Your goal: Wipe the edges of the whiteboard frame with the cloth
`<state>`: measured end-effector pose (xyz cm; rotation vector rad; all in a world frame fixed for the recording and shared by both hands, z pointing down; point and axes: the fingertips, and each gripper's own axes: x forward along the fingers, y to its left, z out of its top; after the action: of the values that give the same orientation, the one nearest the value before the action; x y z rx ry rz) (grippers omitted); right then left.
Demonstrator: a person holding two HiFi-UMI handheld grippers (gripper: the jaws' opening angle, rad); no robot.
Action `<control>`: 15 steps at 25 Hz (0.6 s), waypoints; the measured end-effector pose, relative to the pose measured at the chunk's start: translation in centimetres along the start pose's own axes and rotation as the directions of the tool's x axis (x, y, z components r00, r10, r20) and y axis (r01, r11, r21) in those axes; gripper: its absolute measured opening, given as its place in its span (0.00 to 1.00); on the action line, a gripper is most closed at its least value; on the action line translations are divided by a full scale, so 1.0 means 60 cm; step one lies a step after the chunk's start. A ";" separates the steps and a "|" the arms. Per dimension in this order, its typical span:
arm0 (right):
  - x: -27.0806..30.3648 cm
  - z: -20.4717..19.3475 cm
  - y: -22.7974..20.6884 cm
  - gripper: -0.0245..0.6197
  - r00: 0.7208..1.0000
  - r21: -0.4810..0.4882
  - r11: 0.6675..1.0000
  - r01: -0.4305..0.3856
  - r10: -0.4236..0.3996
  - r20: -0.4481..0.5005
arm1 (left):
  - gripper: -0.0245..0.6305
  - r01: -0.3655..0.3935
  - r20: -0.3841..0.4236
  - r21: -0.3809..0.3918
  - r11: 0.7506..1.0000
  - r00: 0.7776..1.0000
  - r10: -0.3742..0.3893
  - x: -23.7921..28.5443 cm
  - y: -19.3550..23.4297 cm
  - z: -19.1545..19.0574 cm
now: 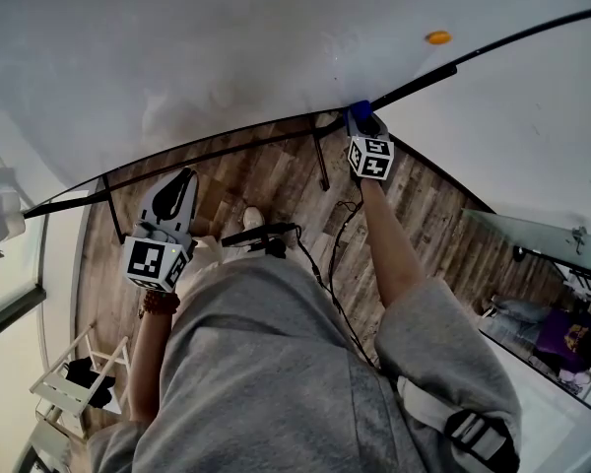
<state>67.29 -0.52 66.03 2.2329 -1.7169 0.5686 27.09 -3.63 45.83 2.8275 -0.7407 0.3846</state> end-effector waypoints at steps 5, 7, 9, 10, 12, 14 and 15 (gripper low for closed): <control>0.001 -0.002 0.019 0.23 1.000 0.024 1.000 -0.008 0.008 0.008 | 0.10 -0.001 -0.005 -0.004 1.000 1.000 0.001 -0.005 0.004 -0.007; 0.001 -0.003 0.029 0.23 1.000 0.041 0.999 -0.016 0.016 0.011 | 0.09 0.001 -0.005 -0.001 1.000 1.000 -0.001 -0.006 0.003 -0.009; 0.002 -0.005 0.038 0.23 1.000 0.059 0.998 -0.030 0.030 0.010 | 0.09 0.003 -0.006 0.000 1.000 1.000 -0.003 -0.008 0.003 -0.010; 0.003 -0.006 0.042 0.23 0.999 0.062 0.997 -0.039 0.038 0.009 | 0.09 0.004 -0.006 0.001 1.000 1.000 -0.004 -0.008 0.004 -0.010; 0.003 -0.007 0.050 0.23 0.999 0.061 0.997 -0.053 0.052 0.006 | 0.09 0.005 -0.007 0.002 1.000 1.000 -0.005 -0.009 0.005 -0.010; 0.004 -0.007 0.055 0.23 0.998 0.060 0.997 -0.057 0.057 0.004 | 0.09 0.006 -0.009 0.004 1.000 1.000 -0.006 -0.010 0.007 -0.011; 0.005 -0.007 0.056 0.23 0.998 0.061 0.996 -0.057 0.057 0.004 | 0.09 0.007 -0.010 0.005 1.000 1.000 -0.007 -0.011 0.008 -0.012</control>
<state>64.03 -1.48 66.47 2.2330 -1.7930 0.6400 26.17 -3.57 46.37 2.8294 -0.7291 0.4003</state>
